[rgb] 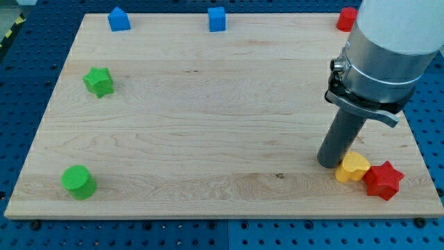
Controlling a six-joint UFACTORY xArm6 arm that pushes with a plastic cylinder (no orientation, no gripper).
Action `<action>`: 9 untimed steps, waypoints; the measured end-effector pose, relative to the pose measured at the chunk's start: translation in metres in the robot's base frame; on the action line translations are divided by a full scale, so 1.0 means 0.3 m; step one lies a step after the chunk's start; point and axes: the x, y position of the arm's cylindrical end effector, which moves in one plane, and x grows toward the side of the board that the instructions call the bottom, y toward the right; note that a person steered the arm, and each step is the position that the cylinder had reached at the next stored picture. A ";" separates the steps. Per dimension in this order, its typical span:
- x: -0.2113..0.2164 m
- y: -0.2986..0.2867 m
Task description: Push the green circle to the left side of yellow heart
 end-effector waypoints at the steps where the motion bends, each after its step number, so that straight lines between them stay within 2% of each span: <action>1: 0.012 -0.107; 3: -0.130 -0.886; 4: -0.147 -1.273; 5: -0.047 -1.507; 6: 0.044 -1.511; 7: 0.066 -1.446; 8: 0.138 -1.311; 9: 0.144 -1.166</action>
